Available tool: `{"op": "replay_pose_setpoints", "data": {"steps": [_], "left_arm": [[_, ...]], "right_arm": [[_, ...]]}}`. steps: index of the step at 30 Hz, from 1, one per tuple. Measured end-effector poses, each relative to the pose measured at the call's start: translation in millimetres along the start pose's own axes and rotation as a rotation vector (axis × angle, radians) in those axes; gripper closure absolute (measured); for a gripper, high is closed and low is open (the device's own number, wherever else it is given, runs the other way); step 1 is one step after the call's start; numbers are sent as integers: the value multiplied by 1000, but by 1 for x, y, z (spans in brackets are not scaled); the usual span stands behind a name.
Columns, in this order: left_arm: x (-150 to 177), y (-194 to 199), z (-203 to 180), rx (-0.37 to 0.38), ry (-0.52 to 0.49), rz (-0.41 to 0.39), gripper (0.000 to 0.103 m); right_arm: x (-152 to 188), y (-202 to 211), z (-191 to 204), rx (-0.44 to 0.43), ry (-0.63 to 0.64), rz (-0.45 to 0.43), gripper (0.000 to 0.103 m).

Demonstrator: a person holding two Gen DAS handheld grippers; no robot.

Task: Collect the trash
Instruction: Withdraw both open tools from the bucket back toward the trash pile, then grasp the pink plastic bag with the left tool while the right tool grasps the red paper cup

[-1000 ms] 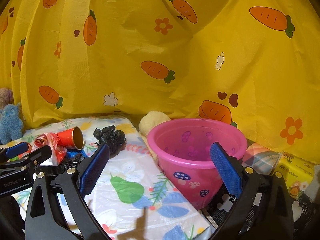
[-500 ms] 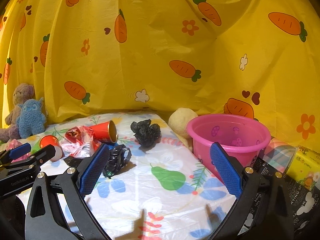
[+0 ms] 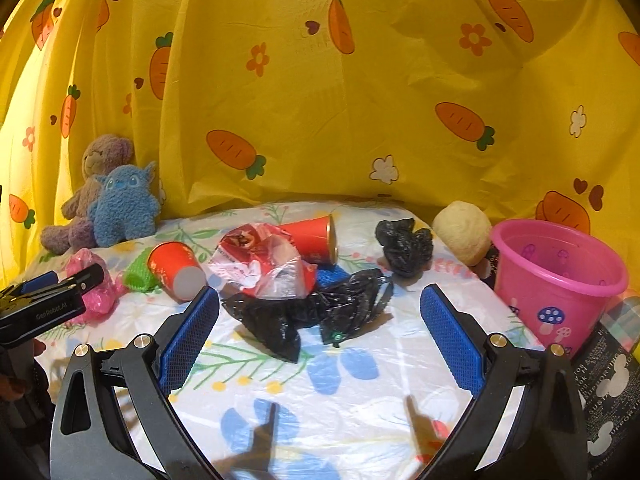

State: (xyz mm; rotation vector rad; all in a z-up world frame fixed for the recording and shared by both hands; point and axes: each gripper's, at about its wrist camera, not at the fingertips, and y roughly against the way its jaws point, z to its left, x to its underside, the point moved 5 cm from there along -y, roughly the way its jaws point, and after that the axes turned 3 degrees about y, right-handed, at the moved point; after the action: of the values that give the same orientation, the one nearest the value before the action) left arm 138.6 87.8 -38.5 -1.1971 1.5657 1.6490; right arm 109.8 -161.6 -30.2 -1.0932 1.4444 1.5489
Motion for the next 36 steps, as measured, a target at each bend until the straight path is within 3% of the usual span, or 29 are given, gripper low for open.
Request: {"op": "replay_pose_setpoints", "data": {"steps": [8,15,20,25,28,31,36], "left_arm": [[-7,-28,52,-94,40,57,10],[-5,-59,62,-64,73,135,10],[-3,-75,64,-33,103,185,27],[-2,-86,69,-17,132,231,65],[-4,-87,73,-14,151,221,78],[-5,-85,76,-16,160,204,85],[-9,-75,80,-12,197,167,87]], "right_arm": [[-3,-24,40,-103,41,31,6],[-16,-47,78,-193,104,52,6],[-22,-65,106,-256,158,77,9],[-30,-92,130,-319,182,114,12],[-32,-108,140,-341,197,140,12],[-33,-124,147,-346,210,167,13],[-31,-150,150,-325,232,214,15]]}}
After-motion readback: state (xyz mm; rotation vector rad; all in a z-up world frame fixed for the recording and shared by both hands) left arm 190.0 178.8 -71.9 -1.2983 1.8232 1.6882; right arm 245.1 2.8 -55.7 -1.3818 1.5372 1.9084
